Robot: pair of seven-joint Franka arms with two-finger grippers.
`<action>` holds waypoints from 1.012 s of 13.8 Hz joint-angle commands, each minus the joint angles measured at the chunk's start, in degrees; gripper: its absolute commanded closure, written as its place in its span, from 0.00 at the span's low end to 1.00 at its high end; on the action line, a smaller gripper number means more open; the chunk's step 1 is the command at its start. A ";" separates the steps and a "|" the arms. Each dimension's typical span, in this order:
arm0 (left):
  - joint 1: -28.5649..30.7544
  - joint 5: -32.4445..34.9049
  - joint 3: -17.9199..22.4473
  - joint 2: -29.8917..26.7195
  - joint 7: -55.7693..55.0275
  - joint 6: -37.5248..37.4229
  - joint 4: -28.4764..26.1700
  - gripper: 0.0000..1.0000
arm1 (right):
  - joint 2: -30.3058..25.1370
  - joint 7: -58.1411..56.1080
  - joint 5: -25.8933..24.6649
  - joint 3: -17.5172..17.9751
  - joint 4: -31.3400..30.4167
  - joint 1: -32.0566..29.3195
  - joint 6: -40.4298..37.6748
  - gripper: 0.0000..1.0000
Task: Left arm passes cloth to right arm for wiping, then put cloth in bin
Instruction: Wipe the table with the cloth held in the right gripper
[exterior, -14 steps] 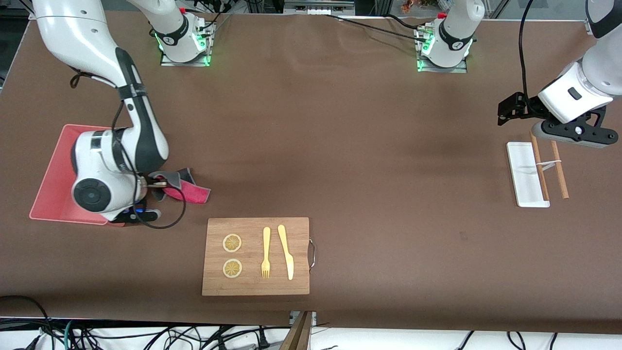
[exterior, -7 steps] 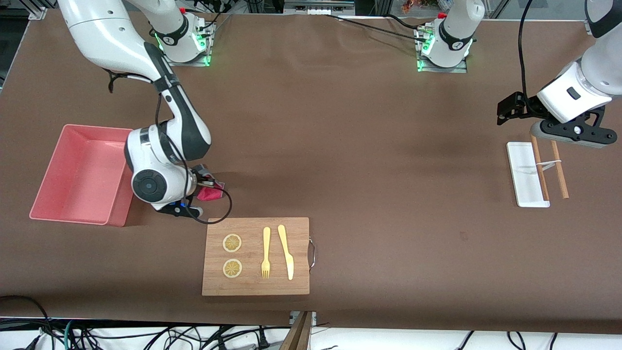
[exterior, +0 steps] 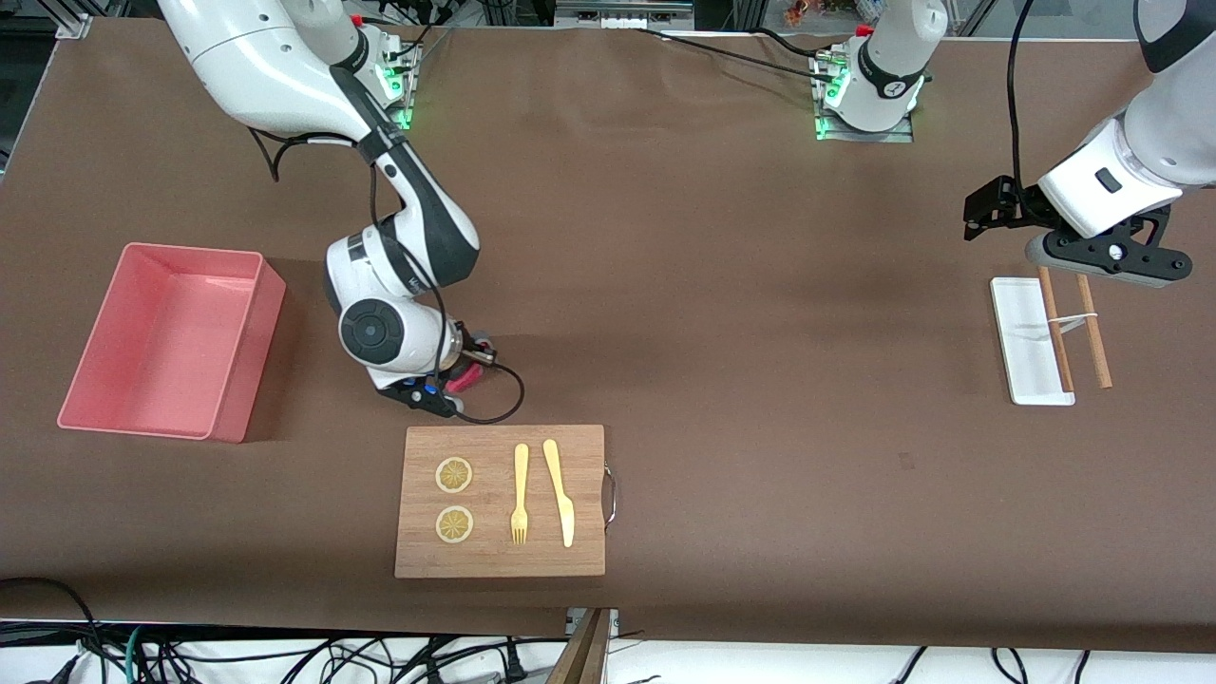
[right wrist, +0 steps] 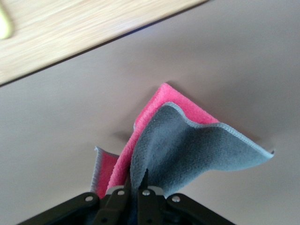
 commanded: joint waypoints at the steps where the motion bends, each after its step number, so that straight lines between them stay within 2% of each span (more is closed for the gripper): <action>1: -0.43 1.52 -0.22 0.36 -0.94 -1.24 1.52 0.00 | -0.19 4.71 2.10 3.10 -0.30 -0.40 3.72 1.00; 6: -0.43 1.52 -0.31 0.45 -1.03 -1.24 1.52 0.00 | 1.31 13.41 2.28 7.41 -0.21 0.21 12.07 1.00; 9: -0.43 1.52 -0.31 0.45 -1.03 -1.24 1.52 0.00 | 1.22 12.99 6.14 7.42 -0.21 0.13 12.18 1.00; 11: -0.43 1.52 -0.40 0.45 -0.94 -1.24 1.52 0.00 | 0.61 8.09 5.80 6.64 -0.21 -1.01 6.94 1.00; 14: -0.43 1.52 -0.58 0.36 -1.03 -1.24 1.52 0.00 | -0.19 -1.13 5.62 2.52 -0.30 -2.60 -1.16 1.00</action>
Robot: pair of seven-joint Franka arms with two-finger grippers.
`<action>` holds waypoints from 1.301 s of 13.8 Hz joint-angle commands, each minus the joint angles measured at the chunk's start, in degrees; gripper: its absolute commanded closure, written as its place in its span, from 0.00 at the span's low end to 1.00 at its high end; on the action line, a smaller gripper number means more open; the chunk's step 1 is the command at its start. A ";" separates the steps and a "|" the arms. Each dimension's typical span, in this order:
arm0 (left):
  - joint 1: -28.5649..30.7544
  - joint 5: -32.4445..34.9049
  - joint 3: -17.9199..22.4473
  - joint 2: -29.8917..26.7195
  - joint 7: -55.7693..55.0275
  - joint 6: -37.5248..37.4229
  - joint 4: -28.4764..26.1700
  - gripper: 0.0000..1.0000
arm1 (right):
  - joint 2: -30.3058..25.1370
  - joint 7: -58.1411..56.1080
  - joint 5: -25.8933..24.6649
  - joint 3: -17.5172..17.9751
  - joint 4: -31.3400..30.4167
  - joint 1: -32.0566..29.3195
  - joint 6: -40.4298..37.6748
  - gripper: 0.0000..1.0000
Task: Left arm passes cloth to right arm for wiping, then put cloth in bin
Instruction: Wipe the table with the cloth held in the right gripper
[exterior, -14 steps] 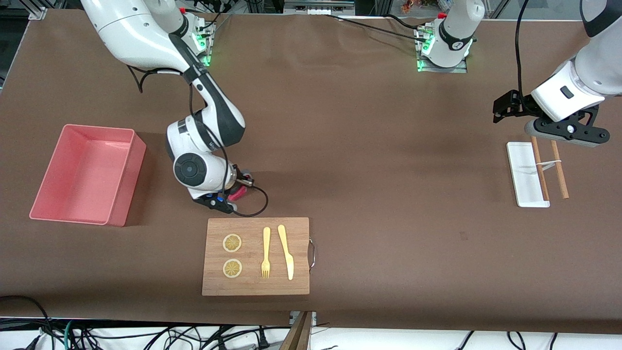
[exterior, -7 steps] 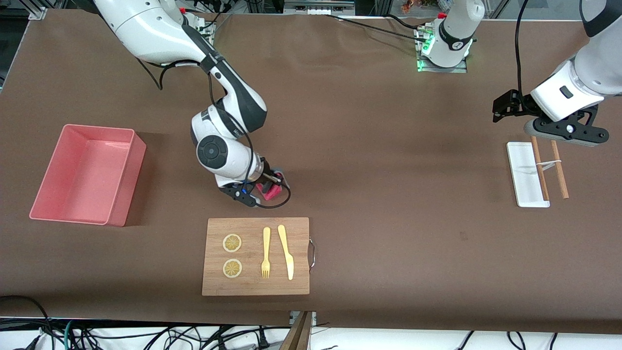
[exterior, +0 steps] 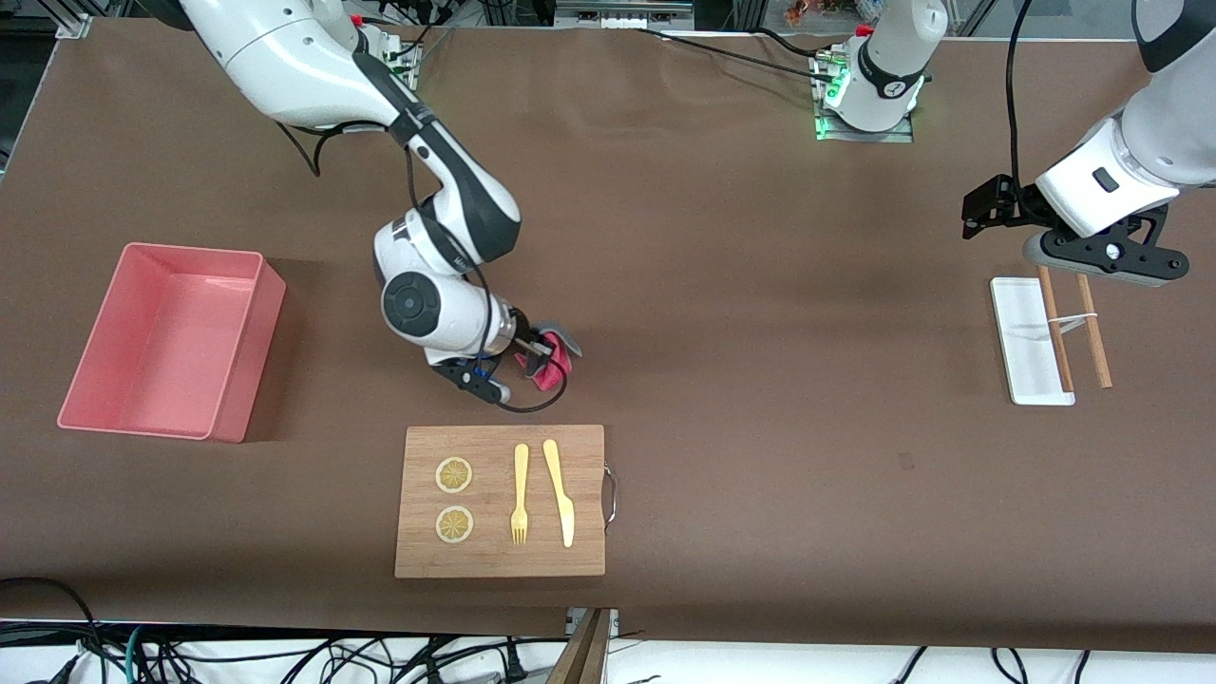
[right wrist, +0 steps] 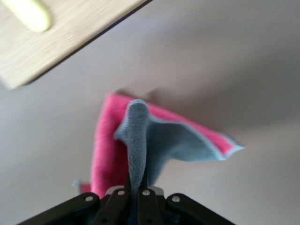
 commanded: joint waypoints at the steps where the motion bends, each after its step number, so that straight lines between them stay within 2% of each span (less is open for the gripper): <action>1: -0.43 1.52 -0.34 0.36 -0.94 -1.19 1.49 0.00 | -1.42 -10.18 1.06 -4.28 -0.44 -1.37 -6.98 1.00; 7: -0.34 1.61 -0.17 0.54 -0.67 -0.75 1.58 0.00 | -2.47 -28.47 1.06 -15.53 -0.44 -2.25 -14.90 1.00; 12: 0.36 1.17 0.18 0.71 -0.15 -0.75 1.66 0.00 | -3.87 -42.98 0.62 -22.40 -0.52 -2.95 -19.12 1.00; 15: 0.36 1.35 0.27 0.71 -0.15 -0.58 1.66 0.00 | -8.17 -44.33 0.01 -22.76 -0.26 -3.48 -22.89 1.00; 18: 0.28 1.35 0.18 0.71 -0.15 -0.58 1.66 0.00 | -14.41 -45.38 -5.70 -22.67 -0.09 -5.58 -25.62 1.00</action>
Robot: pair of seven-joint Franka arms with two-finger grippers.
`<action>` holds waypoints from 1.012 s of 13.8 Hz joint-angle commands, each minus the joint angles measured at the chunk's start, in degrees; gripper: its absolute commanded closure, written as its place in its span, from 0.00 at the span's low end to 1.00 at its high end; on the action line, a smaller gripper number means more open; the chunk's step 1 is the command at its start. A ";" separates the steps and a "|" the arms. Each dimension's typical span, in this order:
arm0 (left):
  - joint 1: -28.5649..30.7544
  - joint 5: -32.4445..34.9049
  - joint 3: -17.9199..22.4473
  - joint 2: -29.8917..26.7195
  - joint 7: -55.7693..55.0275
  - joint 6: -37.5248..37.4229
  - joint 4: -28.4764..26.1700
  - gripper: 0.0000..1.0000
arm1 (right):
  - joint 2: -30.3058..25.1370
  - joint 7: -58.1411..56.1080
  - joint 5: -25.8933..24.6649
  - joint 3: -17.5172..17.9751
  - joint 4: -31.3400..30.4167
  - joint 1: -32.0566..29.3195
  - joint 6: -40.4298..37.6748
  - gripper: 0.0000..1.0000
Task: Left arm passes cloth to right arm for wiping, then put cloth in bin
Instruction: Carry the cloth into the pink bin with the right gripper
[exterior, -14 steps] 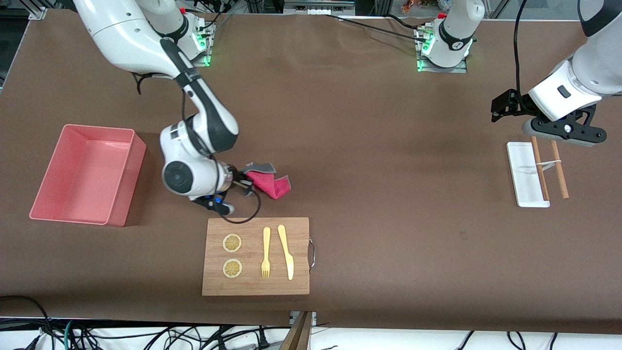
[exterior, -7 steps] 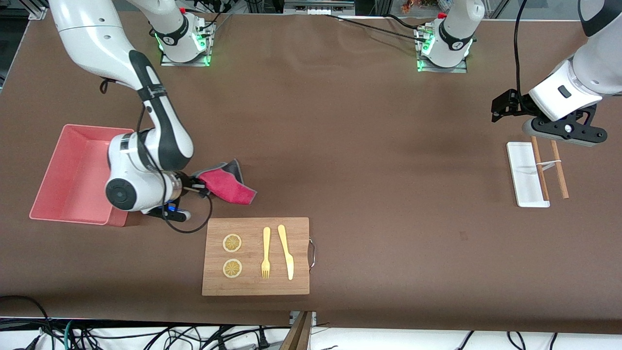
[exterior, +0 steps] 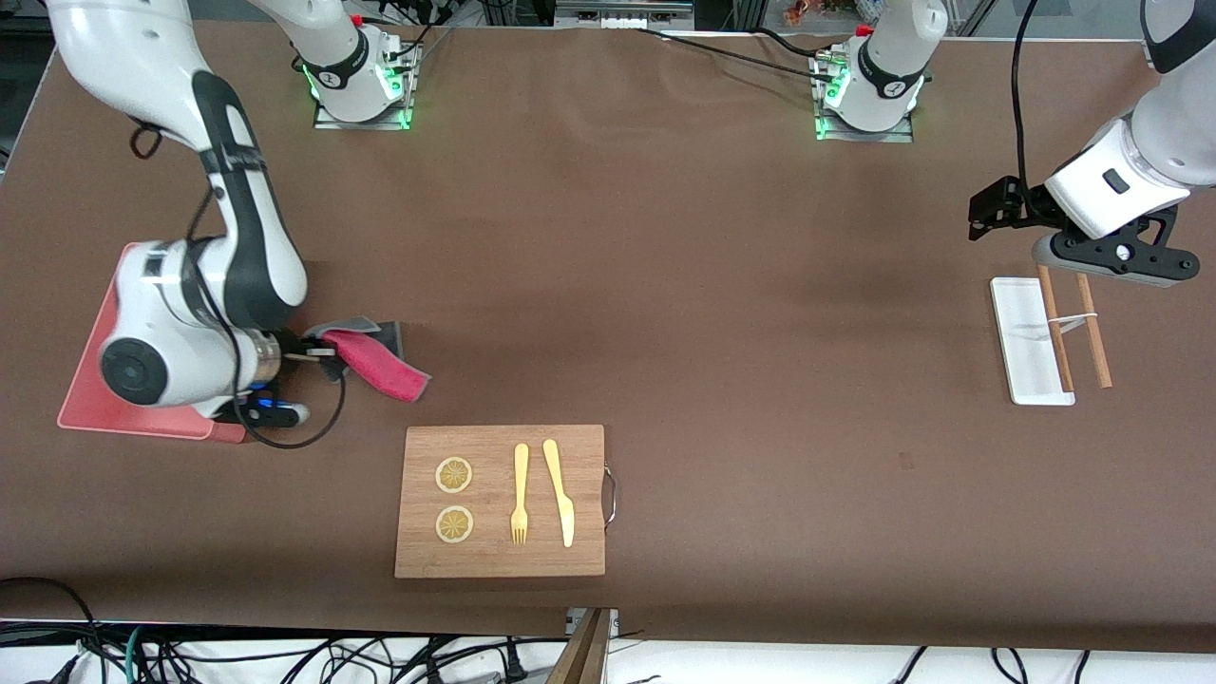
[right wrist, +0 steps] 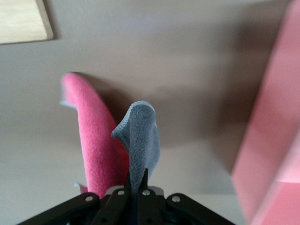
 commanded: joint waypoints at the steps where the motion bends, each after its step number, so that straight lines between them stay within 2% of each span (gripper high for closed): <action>1: -0.29 1.43 -0.20 0.68 -0.22 -0.59 1.58 0.00 | -7.89 -2.61 -3.16 0.34 -1.21 -2.35 -4.41 1.00; 4: -0.29 1.43 -0.29 0.68 -0.22 -0.59 1.58 0.00 | -12.66 -10.15 -7.20 -0.01 -1.21 -6.39 -8.38 1.00; 7: -0.47 1.43 -0.38 0.60 -0.22 -0.59 1.58 0.00 | -14.25 -22.01 -8.62 -5.79 -1.21 -8.68 -10.14 1.00; 11: -0.47 1.43 -0.38 0.59 -0.31 -0.68 1.58 0.00 | -13.20 -29.33 -12.39 -10.64 -2.61 -11.67 -8.74 1.00; 14: -0.47 1.43 -0.38 0.59 -0.22 -0.68 1.58 0.00 | -10.92 -29.96 -13.11 -12.66 -6.30 -11.67 -3.22 1.00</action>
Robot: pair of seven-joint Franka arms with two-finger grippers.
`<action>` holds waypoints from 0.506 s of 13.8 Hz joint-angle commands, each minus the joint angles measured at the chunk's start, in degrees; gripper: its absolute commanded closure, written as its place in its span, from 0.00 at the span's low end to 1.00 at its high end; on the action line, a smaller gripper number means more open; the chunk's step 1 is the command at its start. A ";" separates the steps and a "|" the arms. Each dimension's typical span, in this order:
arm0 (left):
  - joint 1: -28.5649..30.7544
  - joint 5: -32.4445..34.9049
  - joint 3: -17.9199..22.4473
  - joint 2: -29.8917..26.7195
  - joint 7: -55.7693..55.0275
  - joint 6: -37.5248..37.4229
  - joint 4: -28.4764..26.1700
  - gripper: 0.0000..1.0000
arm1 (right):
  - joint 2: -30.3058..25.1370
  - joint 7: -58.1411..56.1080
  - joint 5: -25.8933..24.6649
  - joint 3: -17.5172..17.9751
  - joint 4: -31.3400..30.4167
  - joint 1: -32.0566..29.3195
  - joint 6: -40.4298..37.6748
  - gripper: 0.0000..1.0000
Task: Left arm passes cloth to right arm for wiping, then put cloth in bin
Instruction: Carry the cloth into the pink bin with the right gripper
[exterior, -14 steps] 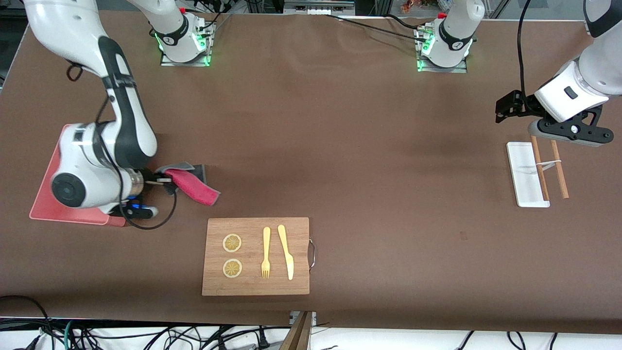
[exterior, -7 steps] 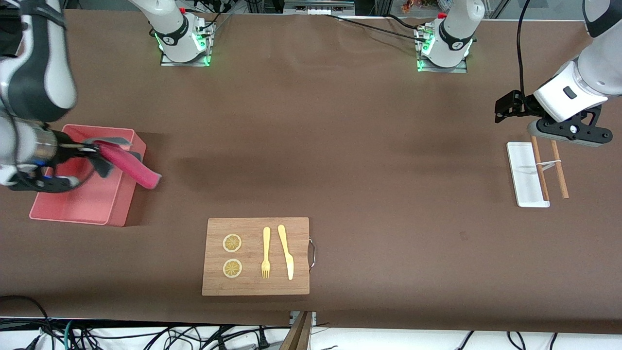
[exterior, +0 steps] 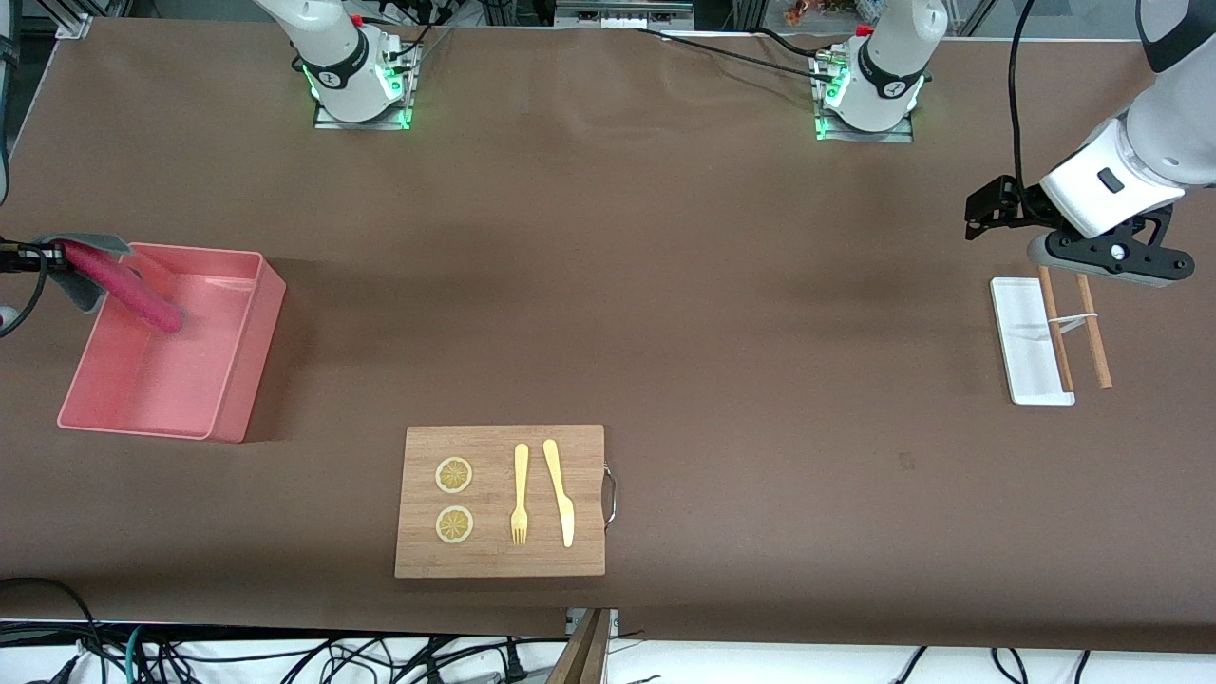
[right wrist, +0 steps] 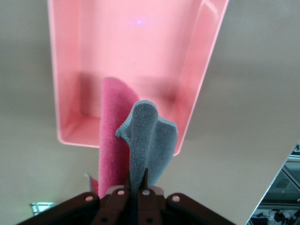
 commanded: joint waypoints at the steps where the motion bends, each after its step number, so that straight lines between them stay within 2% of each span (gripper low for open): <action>1: -0.15 1.35 -0.18 0.56 -0.22 -0.68 1.50 0.00 | 2.19 -0.13 -0.86 -0.60 -3.98 0.50 5.30 1.00; 5: -0.15 1.35 -0.18 0.56 -0.22 -0.68 1.50 0.00 | 4.48 0.31 -0.25 -0.69 -12.06 0.50 17.16 1.00; 7: -0.15 1.35 -0.18 0.56 -0.22 -0.68 1.50 0.00 | 6.67 1.10 1.24 -0.69 -12.69 0.50 20.43 1.00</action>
